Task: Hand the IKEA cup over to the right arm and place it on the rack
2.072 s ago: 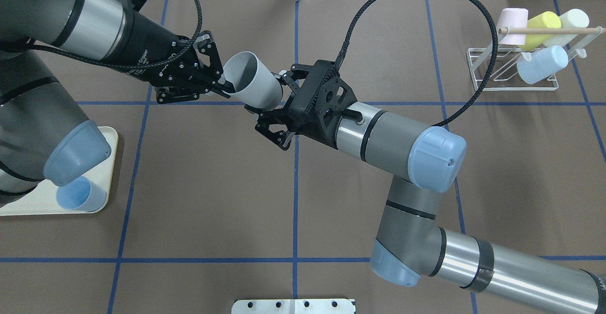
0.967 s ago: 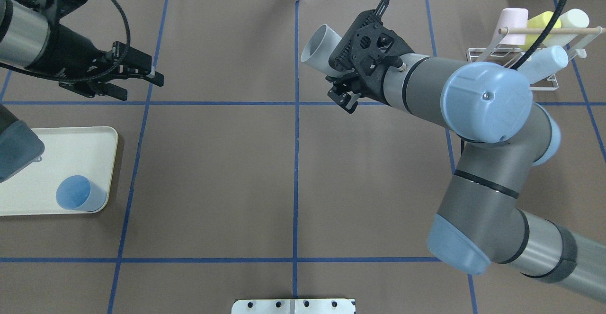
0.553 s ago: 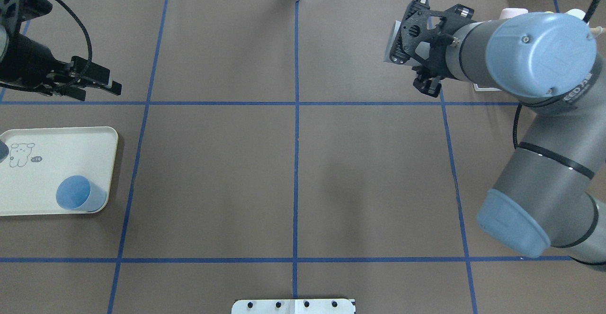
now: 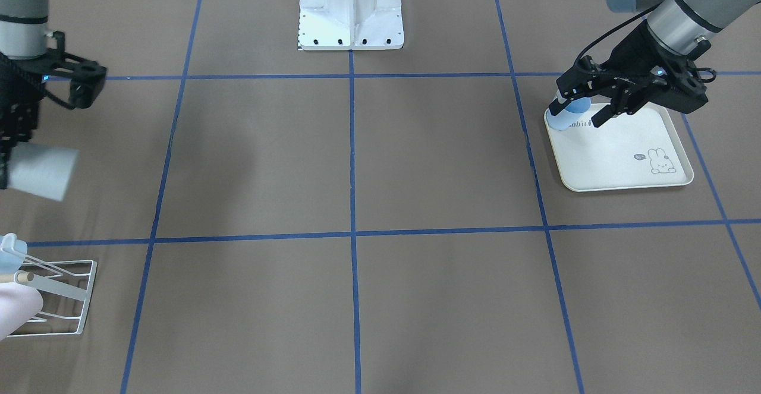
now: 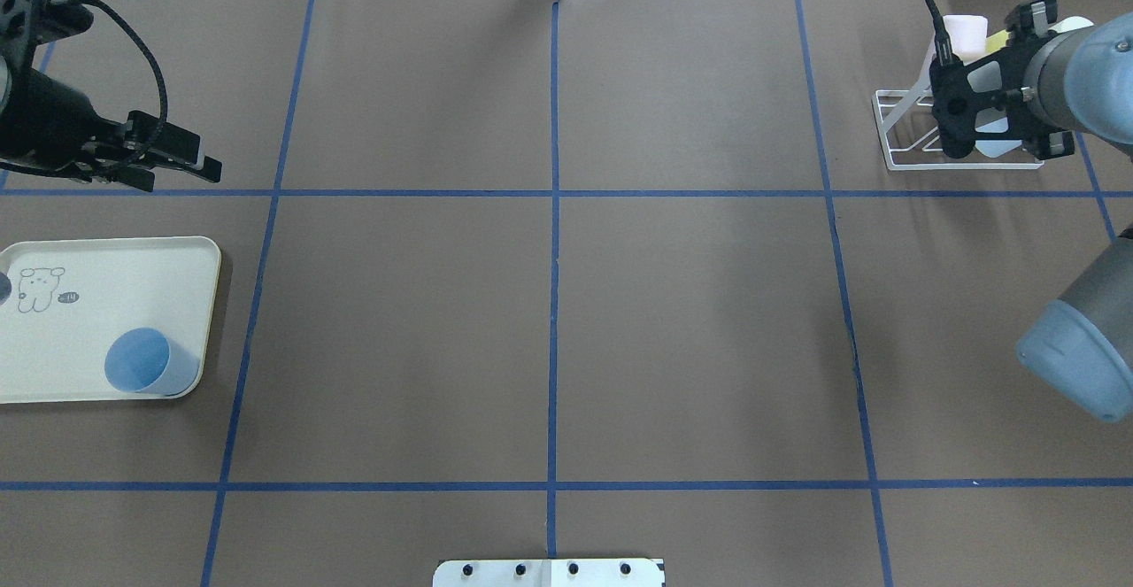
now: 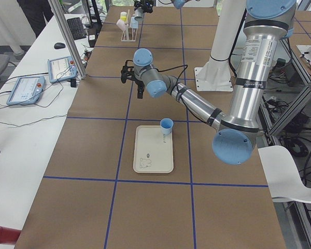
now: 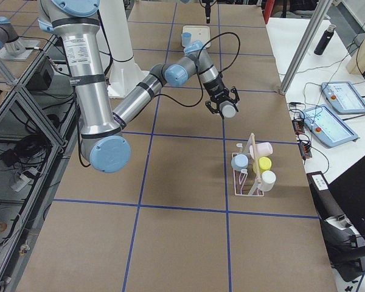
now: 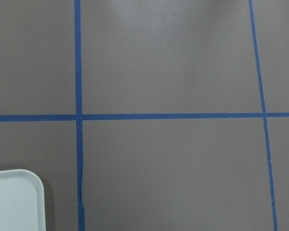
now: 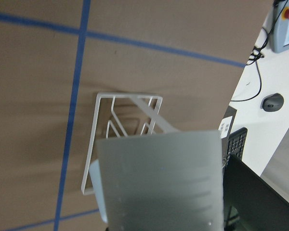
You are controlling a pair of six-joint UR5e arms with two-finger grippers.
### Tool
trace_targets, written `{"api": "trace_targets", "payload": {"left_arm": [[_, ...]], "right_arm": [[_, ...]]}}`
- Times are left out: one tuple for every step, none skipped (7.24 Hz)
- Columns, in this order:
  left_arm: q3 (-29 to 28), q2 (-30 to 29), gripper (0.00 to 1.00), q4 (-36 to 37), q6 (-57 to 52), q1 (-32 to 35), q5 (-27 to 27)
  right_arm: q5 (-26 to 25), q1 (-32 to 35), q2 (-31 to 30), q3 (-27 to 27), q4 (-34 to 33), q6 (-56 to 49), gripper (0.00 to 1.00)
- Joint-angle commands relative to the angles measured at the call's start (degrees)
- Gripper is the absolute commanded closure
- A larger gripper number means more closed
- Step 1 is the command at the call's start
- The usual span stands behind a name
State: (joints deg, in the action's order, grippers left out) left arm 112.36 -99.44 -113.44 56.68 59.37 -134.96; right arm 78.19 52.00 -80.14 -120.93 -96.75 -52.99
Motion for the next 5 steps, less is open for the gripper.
{"api": "trace_targets", "payload": {"left_arm": [[0.1, -0.1, 0.00, 0.0, 0.2, -0.1, 0.1], [0.1, -0.1, 0.00, -0.1, 0.2, -0.1, 0.1], [0.1, -0.1, 0.00, -0.1, 0.3, -0.1, 0.1], [0.1, -0.1, 0.00, -0.1, 0.3, -0.1, 0.1], [0.1, -0.1, 0.00, -0.1, 0.3, -0.1, 0.1]], "right_arm": [[-9.4, 0.6, -0.9, 3.8, 0.2, -12.2, 0.67], [-12.8, 0.5, -0.5, 5.5, 0.5, -14.7, 0.67], [-15.8, 0.5, 1.1, 7.1, 0.6, -17.3, 0.67], [-17.8, 0.3, 1.5, 9.2, 0.7, -17.1, 0.67], [-18.1, 0.0, 2.1, 10.2, 0.7, -17.1, 0.67]]}}
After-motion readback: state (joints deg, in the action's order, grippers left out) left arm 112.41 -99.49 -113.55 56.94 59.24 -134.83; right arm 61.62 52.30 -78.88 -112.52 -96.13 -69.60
